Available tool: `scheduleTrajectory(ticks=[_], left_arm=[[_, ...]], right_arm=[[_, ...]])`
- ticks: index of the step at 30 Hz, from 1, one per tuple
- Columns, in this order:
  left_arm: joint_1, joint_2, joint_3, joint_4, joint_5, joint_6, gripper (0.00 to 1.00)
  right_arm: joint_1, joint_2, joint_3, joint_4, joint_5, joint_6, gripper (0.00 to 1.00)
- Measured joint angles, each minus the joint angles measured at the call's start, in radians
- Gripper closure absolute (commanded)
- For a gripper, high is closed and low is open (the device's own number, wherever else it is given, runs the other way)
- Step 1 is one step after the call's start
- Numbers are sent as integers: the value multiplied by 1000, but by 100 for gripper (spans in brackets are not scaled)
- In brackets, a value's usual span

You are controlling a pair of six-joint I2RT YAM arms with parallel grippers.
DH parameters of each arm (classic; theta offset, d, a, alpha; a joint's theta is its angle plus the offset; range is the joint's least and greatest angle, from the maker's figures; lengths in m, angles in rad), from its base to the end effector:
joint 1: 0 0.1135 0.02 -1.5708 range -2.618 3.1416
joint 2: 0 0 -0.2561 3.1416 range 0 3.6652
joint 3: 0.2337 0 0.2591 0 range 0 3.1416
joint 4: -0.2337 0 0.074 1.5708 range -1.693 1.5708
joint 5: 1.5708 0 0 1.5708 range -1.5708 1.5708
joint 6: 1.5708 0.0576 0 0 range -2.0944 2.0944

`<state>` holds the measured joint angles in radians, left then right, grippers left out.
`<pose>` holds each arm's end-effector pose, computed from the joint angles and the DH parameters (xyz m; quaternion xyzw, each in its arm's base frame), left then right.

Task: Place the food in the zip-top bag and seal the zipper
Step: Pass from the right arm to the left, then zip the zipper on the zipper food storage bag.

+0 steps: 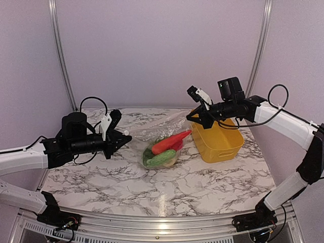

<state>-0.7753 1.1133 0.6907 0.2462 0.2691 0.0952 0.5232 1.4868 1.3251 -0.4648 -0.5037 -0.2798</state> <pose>0.1956 -0.2131 0.2719 0.3984 0.6526 -0.3092 0.5655 0.2960 0.2028 0.3144 -0.4414 0.7496 0.2738 0.4103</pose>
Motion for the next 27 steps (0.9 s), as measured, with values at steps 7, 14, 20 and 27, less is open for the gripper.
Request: scheduleTrajectory(ticks=[7, 14, 20, 27], left_arm=[[5, -5, 0, 0, 3, 4, 100], [5, 48, 117, -66, 57, 97, 100], [-2, 51, 167, -128, 78, 224, 100], [-15, 45, 171, -197, 81, 311, 100]], right_arm=[[0, 2, 3, -10, -6, 3, 80], [171, 88, 284, -155, 90, -60, 48], [391, 192, 472, -188, 128, -114, 47], [465, 346, 569, -220, 134, -119, 47]])
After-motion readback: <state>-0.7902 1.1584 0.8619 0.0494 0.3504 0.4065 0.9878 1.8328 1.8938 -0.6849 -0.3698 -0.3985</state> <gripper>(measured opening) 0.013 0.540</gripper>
